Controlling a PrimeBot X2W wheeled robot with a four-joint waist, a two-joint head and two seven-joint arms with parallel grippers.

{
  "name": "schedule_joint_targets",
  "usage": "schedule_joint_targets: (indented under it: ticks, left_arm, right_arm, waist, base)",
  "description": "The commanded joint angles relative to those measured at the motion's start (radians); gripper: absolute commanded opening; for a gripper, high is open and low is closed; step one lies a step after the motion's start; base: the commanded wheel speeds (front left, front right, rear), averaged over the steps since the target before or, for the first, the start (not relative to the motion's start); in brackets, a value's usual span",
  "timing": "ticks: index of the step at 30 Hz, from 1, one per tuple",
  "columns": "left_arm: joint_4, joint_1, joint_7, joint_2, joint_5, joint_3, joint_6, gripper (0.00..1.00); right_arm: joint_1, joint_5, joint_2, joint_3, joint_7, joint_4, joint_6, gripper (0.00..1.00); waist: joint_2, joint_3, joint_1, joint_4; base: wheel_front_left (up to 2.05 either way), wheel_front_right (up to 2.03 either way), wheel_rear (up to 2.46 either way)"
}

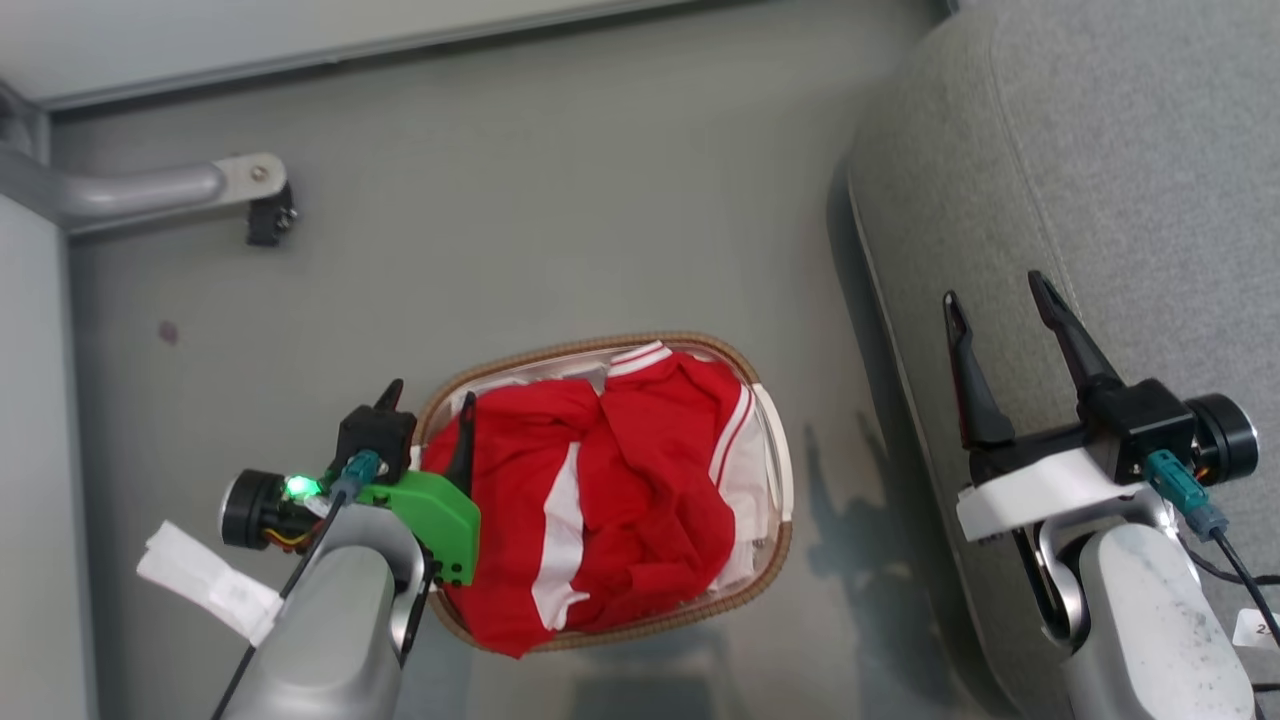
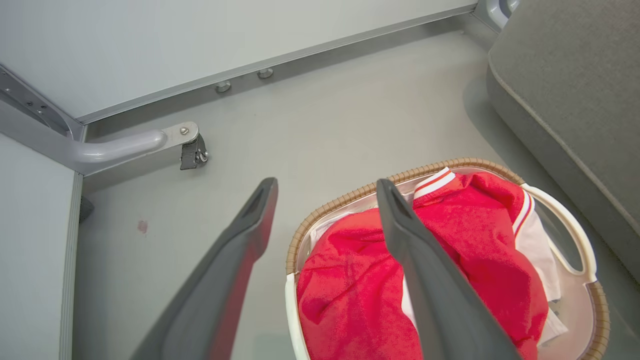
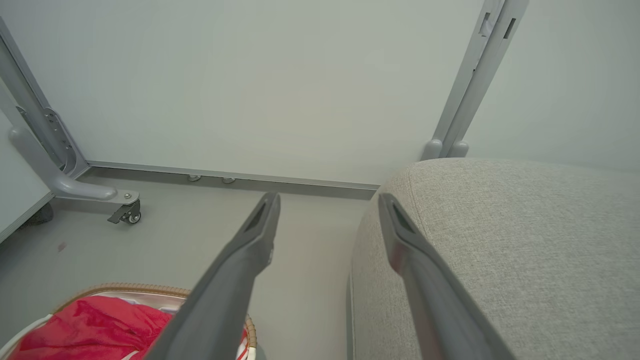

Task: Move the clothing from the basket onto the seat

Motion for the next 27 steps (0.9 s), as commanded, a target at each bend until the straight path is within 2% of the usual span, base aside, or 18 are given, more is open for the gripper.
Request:
schedule_joint_targets:
  ticks: [1,5,13,27]
  left_arm:
    - [0.036,-0.042,0.001,0.01,0.012,-0.006,-0.006,1.0]
    - [0.131,-0.127,0.001,0.023,0.031,-0.022,-0.008,1.0]
    - [0.234,-0.221,0.001,0.058,0.044,-0.035,-0.007,1.0]
    - [0.379,-0.297,0.028,0.104,0.04,-0.055,-0.002,1.0]
  right_arm:
    - [-0.023,0.012,-0.003,0.004,-0.005,-0.009,0.0,1.0]
    - [-0.057,0.033,-0.003,0.024,-0.005,-0.02,0.0,1.0]
    - [-0.107,0.079,-0.003,0.052,-0.005,-0.037,0.0,1.0]
    - [-0.107,0.13,-0.003,0.099,-0.005,-0.032,0.0,1.0]
  waist:
    - [0.0,0.122,-0.0001,-0.072]
    - [0.0,0.187,-0.0001,-0.098]
    - [0.0,0.286,-0.0001,-0.139]
    - [0.0,0.321,-0.0001,-0.186]
  base:
    - [0.0,0.0,0.0]
    - [0.0,0.0,0.0]
    - [0.0,0.0,0.0]
    - [0.0,0.0,0.0]
